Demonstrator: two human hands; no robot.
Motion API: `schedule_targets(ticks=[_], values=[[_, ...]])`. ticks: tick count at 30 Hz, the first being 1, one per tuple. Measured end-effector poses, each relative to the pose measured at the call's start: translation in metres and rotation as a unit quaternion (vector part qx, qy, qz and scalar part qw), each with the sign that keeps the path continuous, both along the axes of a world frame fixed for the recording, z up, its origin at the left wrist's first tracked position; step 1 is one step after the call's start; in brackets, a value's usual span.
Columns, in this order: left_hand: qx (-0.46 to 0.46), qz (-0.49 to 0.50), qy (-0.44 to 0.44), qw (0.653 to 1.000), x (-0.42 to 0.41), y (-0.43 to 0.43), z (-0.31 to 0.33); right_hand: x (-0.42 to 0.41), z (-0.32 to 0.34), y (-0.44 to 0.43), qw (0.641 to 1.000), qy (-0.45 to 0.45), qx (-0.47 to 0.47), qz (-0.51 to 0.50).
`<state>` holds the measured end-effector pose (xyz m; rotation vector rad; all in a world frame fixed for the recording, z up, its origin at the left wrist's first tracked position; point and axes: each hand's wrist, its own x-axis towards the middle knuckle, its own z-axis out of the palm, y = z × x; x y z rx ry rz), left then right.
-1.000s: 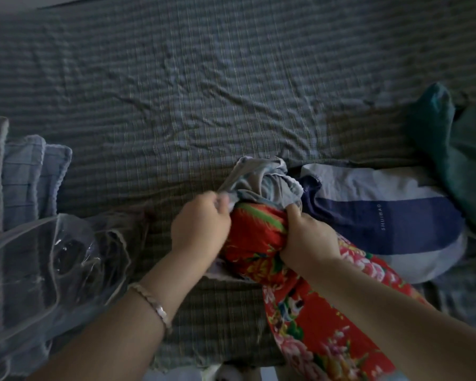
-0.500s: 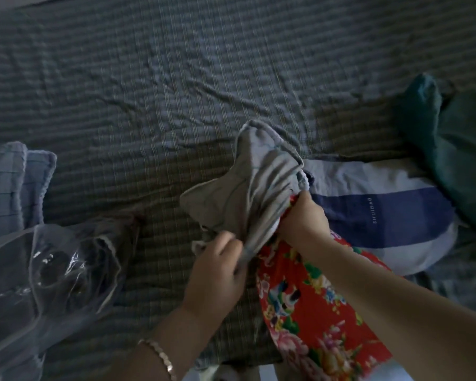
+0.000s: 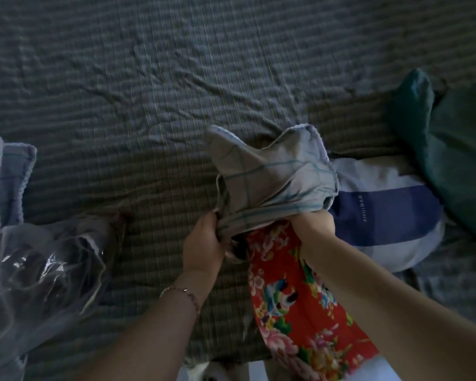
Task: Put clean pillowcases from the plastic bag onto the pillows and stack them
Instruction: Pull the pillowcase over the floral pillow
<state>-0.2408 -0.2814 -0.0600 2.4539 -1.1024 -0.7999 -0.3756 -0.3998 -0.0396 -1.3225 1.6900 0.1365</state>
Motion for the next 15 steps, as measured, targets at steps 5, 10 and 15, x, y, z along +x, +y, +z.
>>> schedule_targets(ticks=[5,10,15], values=[[0.169,-0.342,-0.096,0.919,-0.032,0.015,0.027,0.01,0.006,-0.008,0.985,-0.026,0.053,-0.16],[-0.113,-0.225,-0.084,0.964,-0.011,0.01,0.039,0.043,-0.007,0.005,0.994,-0.028,0.025,-0.106],[0.042,0.082,0.155,0.984,-0.003,-0.017,0.022,0.039,-0.032,0.043,0.952,-0.09,0.038,0.29]])
